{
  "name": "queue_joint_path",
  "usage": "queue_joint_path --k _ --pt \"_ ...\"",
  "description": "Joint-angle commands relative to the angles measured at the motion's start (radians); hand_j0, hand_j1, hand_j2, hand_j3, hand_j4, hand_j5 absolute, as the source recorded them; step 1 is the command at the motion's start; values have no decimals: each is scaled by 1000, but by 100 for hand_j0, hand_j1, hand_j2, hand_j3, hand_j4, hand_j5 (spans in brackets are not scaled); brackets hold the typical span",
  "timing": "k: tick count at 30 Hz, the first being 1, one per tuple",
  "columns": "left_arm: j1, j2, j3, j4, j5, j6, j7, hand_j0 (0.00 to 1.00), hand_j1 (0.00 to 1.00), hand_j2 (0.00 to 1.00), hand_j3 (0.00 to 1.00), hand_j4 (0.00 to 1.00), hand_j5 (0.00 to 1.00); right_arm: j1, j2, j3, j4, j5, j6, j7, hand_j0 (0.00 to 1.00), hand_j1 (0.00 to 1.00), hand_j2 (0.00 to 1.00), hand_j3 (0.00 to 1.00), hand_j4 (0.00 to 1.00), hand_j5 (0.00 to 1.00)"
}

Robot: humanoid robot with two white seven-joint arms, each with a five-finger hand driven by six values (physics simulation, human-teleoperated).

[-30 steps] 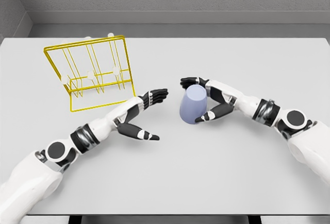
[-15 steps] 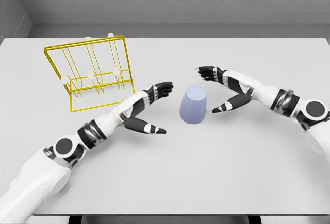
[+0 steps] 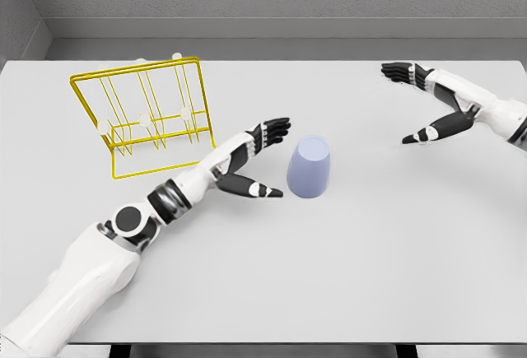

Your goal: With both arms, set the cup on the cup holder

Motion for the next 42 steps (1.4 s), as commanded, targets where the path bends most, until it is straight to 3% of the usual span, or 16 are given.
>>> queue_joint_path --k 1,4,5,8,12,40,42 --pt "0 -20 0 35 -3 0 -1 100 100 100 100 100 100 -3 -38 -3 6 -3 -12 0 100 100 100 100 100 100" --pt "0 -53 -2 46 -23 -1 -7 100 100 100 100 100 100 -100 -52 -9 38 403 -12 0 100 100 100 100 100 100" --pt "-5 -60 -3 47 -24 -1 -7 100 100 100 100 100 100 -107 -52 -11 36 480 -12 0 100 100 100 100 100 100" --pt "-9 -76 -3 55 -27 0 -7 100 100 100 100 100 100 -110 -53 -9 18 558 -12 0 100 100 100 100 100 100" --pt "-32 -93 -3 104 -27 0 -9 100 100 100 100 100 100 -112 -52 -11 3 543 -12 0 100 100 100 100 100 100" --pt "-49 -149 -15 135 -60 3 -12 100 100 100 100 100 100 -100 -35 -46 6 540 -12 0 100 100 100 100 100 100" --pt "-49 -157 -15 136 -58 2 -13 86 86 86 86 86 86 -100 -33 -44 6 543 -12 0 100 100 100 100 100 100"
